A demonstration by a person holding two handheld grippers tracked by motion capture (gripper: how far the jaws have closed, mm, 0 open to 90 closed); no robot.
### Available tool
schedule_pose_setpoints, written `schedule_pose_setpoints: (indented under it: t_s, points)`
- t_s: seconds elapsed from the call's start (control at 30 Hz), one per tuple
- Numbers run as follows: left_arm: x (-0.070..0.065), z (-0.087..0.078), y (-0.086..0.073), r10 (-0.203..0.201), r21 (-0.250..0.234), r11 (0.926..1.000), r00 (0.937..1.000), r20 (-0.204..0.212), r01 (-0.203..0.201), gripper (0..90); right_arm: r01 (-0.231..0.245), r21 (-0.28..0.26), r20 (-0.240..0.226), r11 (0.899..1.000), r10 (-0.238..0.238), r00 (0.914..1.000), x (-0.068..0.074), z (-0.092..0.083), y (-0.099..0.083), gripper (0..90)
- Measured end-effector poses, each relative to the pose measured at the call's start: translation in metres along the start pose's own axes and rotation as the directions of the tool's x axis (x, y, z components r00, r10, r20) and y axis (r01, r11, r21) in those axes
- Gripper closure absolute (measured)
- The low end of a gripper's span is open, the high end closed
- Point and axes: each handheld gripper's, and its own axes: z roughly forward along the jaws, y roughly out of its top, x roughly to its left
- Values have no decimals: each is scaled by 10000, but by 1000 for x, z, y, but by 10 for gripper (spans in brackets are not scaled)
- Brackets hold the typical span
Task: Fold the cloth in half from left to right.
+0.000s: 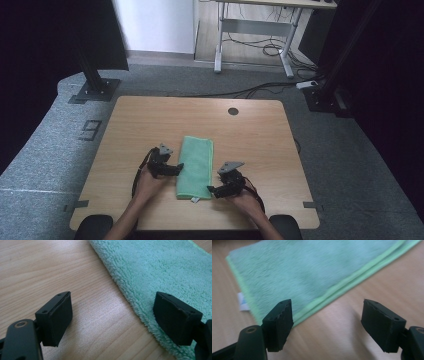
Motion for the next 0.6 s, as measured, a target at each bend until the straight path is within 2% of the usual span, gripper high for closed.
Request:
schedule_pose_setpoints:
  t_s: [0.23,0.47,0.6]
  points:
    - [0,0,0,-25,3,10000,10000,-15,25,166,-386,-312,385,9988,397,9985,-23,-2,10,244]
    - [-1,-1,-1,-27,5,10000,10000,-25,27,168,-373,-388,618,9986,397,9973,-37,6,29,244]
    - [-3,-2,-1,-156,19,9999,9998,-149,156,177,-334,-414,690,9986,362,9970,-44,12,39,231]
